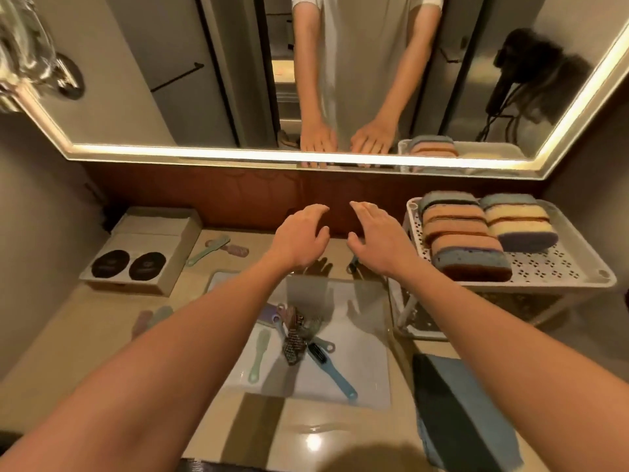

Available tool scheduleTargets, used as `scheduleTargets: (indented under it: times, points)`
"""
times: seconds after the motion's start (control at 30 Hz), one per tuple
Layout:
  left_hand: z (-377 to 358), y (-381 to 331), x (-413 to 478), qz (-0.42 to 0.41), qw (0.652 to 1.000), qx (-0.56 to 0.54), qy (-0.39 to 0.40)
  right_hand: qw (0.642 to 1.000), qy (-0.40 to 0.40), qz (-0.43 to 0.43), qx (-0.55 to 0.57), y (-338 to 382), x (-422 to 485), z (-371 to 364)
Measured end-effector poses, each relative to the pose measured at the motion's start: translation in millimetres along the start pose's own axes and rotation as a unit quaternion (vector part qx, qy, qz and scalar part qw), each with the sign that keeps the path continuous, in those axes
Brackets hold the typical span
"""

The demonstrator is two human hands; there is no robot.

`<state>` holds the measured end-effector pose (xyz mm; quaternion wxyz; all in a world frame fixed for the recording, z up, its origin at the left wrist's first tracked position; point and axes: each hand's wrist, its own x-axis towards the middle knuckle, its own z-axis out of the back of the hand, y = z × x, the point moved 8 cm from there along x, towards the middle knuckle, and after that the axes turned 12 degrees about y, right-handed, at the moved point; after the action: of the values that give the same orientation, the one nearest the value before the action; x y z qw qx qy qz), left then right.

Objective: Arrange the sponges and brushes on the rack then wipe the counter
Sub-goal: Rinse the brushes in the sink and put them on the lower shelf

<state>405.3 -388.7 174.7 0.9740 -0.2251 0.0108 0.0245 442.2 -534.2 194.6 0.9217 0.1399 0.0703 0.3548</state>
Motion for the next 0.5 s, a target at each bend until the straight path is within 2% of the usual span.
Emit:
scheduleTargets:
  times: [0.13,0.5]
  points:
    - [-5.6,43.0,-17.9,0.002,1.0,-0.011,0.016,0.999,0.052,-0.001,-0.005,27.7,17.6,-34.1]
    - [-43.0,141.8,-53.0,0.043,0.998,-0.042,0.015,0.991,0.13,-0.001,0.026,71.4,36.0,-141.2]
